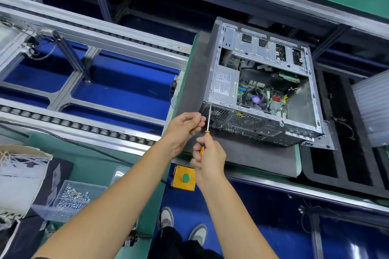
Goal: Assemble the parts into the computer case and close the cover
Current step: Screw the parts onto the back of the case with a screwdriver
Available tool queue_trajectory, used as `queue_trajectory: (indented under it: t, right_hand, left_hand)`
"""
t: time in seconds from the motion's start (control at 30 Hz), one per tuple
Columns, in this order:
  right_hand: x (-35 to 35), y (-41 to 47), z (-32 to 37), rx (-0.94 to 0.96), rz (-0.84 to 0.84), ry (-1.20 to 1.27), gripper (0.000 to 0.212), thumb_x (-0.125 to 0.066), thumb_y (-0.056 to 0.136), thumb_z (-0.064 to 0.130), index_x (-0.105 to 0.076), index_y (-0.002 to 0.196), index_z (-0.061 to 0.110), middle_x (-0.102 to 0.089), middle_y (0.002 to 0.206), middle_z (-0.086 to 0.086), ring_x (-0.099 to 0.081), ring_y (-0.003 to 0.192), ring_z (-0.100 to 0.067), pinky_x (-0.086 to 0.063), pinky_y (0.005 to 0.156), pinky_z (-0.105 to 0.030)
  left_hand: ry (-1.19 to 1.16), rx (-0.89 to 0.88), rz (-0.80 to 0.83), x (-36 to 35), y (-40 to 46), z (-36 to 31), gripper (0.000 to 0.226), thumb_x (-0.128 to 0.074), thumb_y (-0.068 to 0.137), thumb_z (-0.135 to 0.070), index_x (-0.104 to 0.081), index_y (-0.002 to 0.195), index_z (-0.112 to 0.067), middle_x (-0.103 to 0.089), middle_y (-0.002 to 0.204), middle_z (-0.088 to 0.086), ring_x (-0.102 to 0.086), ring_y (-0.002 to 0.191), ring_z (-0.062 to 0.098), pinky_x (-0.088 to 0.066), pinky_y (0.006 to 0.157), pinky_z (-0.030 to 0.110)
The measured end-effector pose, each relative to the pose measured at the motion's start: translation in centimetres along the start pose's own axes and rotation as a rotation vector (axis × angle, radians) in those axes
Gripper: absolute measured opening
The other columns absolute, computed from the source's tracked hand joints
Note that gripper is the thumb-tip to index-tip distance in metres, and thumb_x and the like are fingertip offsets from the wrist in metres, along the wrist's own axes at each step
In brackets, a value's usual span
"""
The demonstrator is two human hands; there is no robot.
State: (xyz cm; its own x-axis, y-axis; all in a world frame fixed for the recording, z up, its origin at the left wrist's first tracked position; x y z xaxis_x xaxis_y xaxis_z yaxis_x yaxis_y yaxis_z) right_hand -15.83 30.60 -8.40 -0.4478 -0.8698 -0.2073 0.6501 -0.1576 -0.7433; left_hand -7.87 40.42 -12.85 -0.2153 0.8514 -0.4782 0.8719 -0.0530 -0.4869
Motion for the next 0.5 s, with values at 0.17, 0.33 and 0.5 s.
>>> queue_trajectory:
  t: [0.17, 0.33, 0.5]
  right_hand:
    - [-0.5, 0.3, -0.7, -0.168, 0.164, 0.148, 0.011, -0.059, 0.095, 0.014, -0.056, 0.084, 0.011, -0.051, 0.055, 0.000, -0.036, 0.035, -0.008, -0.022, 0.031, -0.017]
    - [0.3, 1.3, -0.8, -0.213, 0.284, 0.131, 0.012, -0.058, 0.094, 0.017, -0.055, 0.083, 0.012, -0.052, 0.059, 0.000, -0.037, 0.037, -0.006, -0.022, 0.031, -0.015]
    - [1.0, 2.2, -0.2, -0.120, 0.332, 0.066, 0.011, -0.056, 0.094, 0.013, -0.053, 0.083, 0.013, -0.052, 0.059, 0.001, -0.034, 0.037, -0.006, -0.021, 0.033, -0.016]
  left_hand:
    - [-0.011, -0.013, 0.038, -0.7, 0.9, -0.5, 0.012, -0.064, 0.097, -0.014, -0.069, 0.107, -0.009, -0.078, 0.096, 0.002, -0.073, 0.085, 0.007, -0.056, 0.073, 0.016]
    - [-0.052, -0.060, 0.059, -1.4, 1.0, -1.4, 0.011, -0.061, 0.098, -0.012, -0.066, 0.107, -0.008, -0.078, 0.094, 0.001, -0.074, 0.087, 0.007, -0.056, 0.074, 0.016]
    - [-0.051, -0.102, 0.066, -3.1, 0.7, -2.0, 0.008, -0.060, 0.099, -0.008, -0.065, 0.104, -0.005, -0.078, 0.093, 0.004, -0.074, 0.086, 0.008, -0.057, 0.072, 0.016]
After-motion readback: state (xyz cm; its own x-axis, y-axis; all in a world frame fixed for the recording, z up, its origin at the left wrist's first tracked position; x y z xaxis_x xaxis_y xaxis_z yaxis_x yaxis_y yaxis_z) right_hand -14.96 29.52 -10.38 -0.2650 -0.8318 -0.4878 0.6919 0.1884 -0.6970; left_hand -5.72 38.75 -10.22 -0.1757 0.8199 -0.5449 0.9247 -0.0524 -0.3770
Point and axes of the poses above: each hand's wrist, its own y-axis towards the middle knuckle, its own x-axis out of the back of the hand, z = x × y, the point moved 8 cm from there along y, towards the middle knuckle
